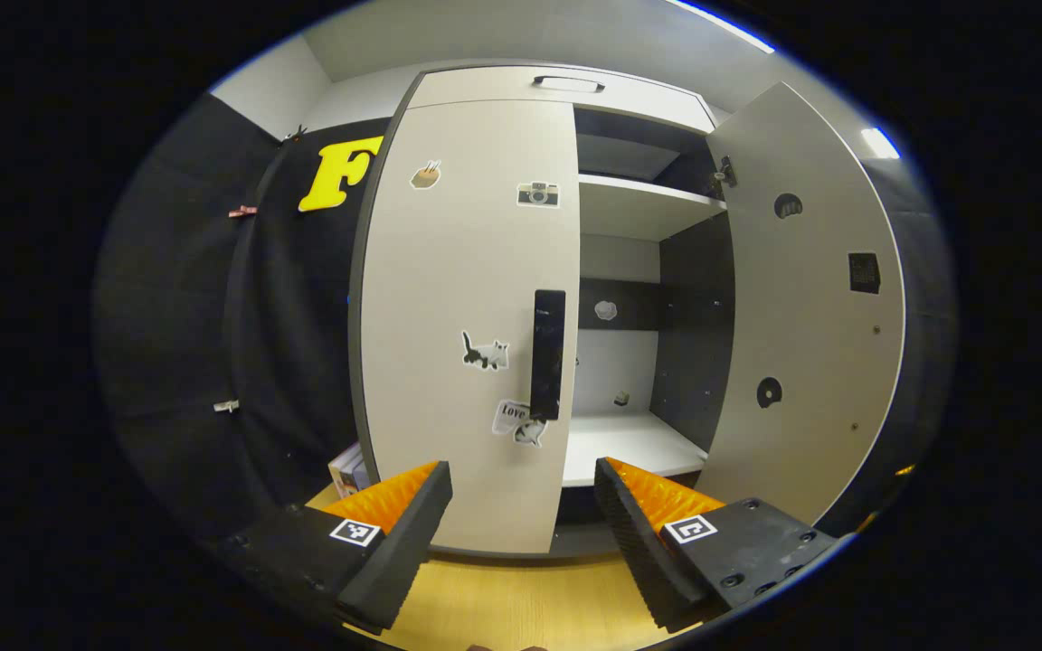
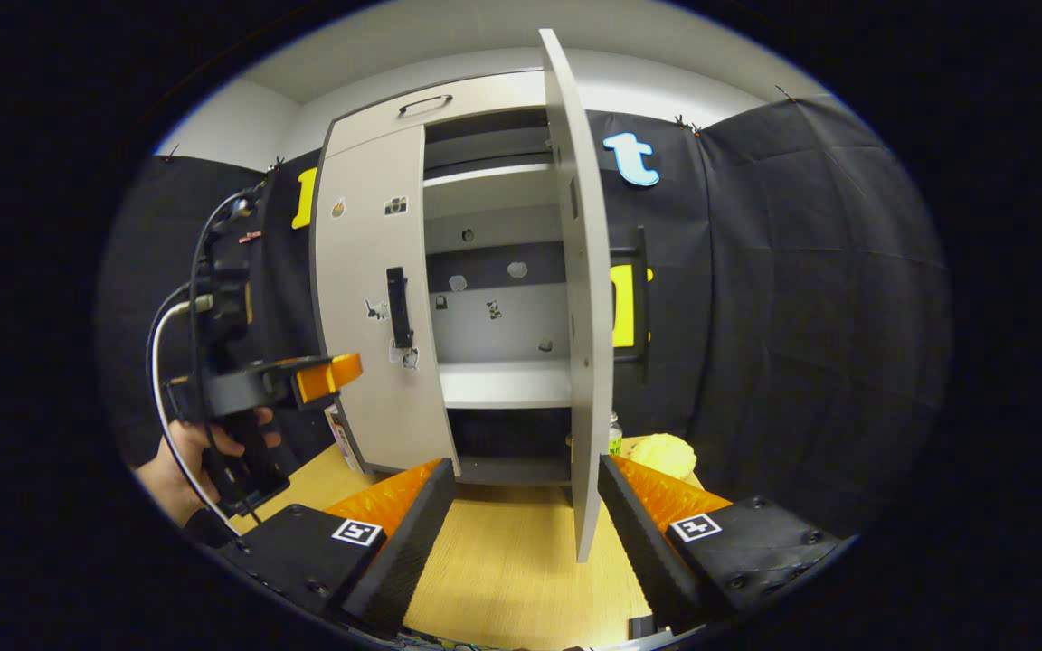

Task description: Open the right door of the double-door shoe cabinet with the right hand, and open the left door with the left hand.

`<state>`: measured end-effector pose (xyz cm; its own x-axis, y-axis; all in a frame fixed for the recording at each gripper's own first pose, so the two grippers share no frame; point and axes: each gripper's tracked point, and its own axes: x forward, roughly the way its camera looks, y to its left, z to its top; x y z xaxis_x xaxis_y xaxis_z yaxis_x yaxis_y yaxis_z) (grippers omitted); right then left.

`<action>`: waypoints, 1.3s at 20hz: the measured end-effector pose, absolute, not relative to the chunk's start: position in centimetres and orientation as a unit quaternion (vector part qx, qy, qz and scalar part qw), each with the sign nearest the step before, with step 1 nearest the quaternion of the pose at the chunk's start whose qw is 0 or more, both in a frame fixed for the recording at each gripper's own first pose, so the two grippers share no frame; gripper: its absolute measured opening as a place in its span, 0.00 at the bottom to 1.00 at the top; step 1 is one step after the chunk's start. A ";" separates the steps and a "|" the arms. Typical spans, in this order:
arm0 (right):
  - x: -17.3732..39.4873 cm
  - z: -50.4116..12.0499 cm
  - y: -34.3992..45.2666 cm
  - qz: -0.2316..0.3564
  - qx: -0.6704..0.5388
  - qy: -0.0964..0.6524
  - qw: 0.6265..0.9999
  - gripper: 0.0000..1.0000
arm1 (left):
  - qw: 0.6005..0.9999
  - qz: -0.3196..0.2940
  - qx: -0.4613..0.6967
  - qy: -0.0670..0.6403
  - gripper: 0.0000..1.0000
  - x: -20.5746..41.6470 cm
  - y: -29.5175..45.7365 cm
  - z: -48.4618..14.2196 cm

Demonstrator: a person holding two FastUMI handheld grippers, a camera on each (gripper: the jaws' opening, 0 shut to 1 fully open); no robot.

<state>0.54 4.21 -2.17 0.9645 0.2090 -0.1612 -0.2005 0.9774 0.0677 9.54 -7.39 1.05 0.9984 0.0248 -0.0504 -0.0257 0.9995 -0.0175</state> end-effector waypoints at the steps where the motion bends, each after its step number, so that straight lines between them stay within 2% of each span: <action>1: 0.7 -2.5 5.3 0.105 0.031 0.087 0.990 1.00 | 1.000 0.011 -0.004 0.018 0.98 10.7 -7.3 1.6; 9: 2.0 -4.6 9.1 0.086 0.017 0.093 0.992 1.00 | 1.000 -0.017 -0.009 -0.002 0.98 19.9 -7.6 4.4; 13: 3.0 -4.4 9.0 0.054 0.004 0.089 0.995 1.00 | 0.999 -0.034 -0.029 0.006 0.98 23.0 -7.6 4.6; 17: 3.1 -5.2 8.3 0.030 0.013 0.098 0.995 1.00 | 0.997 -0.056 -0.046 0.024 0.83 23.9 -8.6 4.2; 21: 3.8 -6.3 7.5 0.042 -0.011 0.101 0.994 0.99 | 0.998 -0.037 -0.037 0.045 0.70 24.9 -8.6 3.3; 22: 4.4 -6.5 7.3 0.048 -0.007 0.100 0.994 0.99 | 0.997 -0.033 -0.040 0.049 0.61 25.0 -8.6 3.2; 25: 5.7 -6.1 6.5 0.071 0.009 0.091 0.993 0.99 | 0.997 -0.030 -0.048 0.054 0.49 25.0 -9.3 3.2; 26: 6.1 -6.0 6.2 0.077 0.004 0.085 0.993 0.99 | 0.997 -0.021 -0.043 0.055 0.40 25.1 -9.2 3.2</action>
<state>6.08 6.20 -5.98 0.9736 0.1545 -0.1683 -0.1530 0.9880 0.0221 25.11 -9.23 3.19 0.9931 -0.0462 -0.1078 0.0368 0.9954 -0.0879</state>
